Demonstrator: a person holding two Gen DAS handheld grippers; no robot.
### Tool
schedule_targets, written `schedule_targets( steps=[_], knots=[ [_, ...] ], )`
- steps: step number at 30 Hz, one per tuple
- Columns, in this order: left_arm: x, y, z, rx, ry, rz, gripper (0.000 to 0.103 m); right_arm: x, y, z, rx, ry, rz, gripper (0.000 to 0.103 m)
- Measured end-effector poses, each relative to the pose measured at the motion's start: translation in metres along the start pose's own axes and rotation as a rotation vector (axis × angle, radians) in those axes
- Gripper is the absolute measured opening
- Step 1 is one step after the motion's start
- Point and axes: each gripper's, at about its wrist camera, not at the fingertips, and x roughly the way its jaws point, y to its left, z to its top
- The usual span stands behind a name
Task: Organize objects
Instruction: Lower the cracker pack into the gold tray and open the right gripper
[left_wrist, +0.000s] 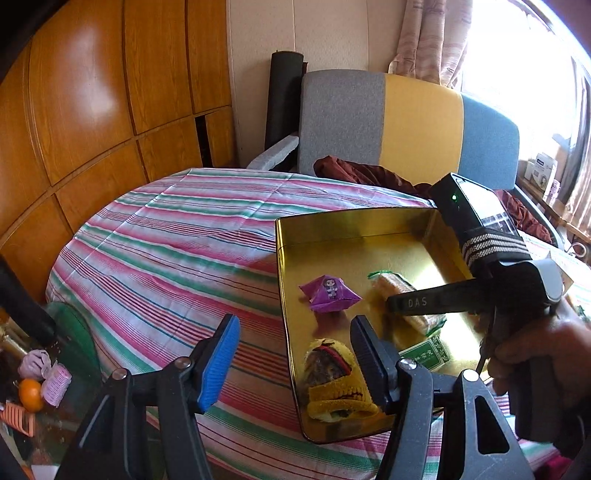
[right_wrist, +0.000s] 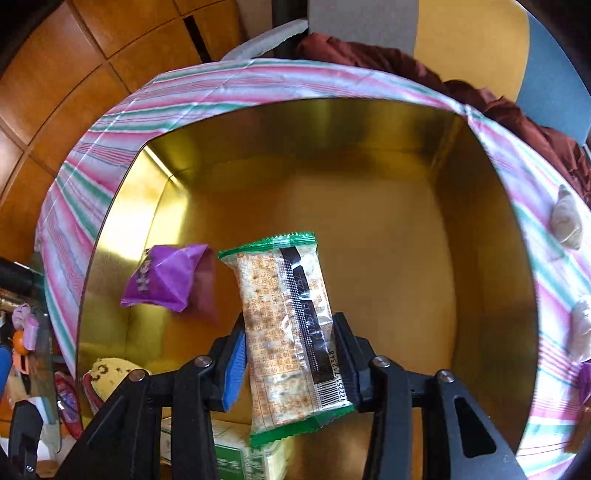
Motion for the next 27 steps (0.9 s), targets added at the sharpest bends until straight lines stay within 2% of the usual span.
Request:
schedule_targets(
  steps=[4,9,18,21,23,25,27],
  knots=[
    [0.001,0.001,0.000,-0.004,0.003,0.001,0.063,0.001,0.000,-0.001,0.019,0.004,0.097,0.052],
    [0.001,0.001,0.000,0.001,0.004,0.004,0.064,-0.016,-0.001,-0.006,0.012,-0.047,0.104,0.052],
    [-0.004,-0.004,0.001,0.022,-0.003,0.002,0.066,-0.073,-0.034,-0.031,0.013,-0.186,0.019,0.053],
    [-0.008,-0.011,0.002,0.030,-0.010,-0.024,0.071,-0.089,-0.053,-0.041,0.035,-0.220,-0.021,0.053],
    [-0.011,-0.016,0.002,0.035,-0.019,-0.043,0.077,-0.100,-0.068,-0.049,0.057,-0.239,-0.047,0.056],
    [-0.013,-0.023,0.002,0.051,-0.020,-0.063,0.077,-0.111,-0.085,-0.058,0.076,-0.257,-0.069,0.063],
    [-0.014,-0.033,0.002,0.073,-0.019,-0.081,0.077,-0.122,-0.102,-0.068,0.097,-0.271,-0.096,0.065]
  ],
)
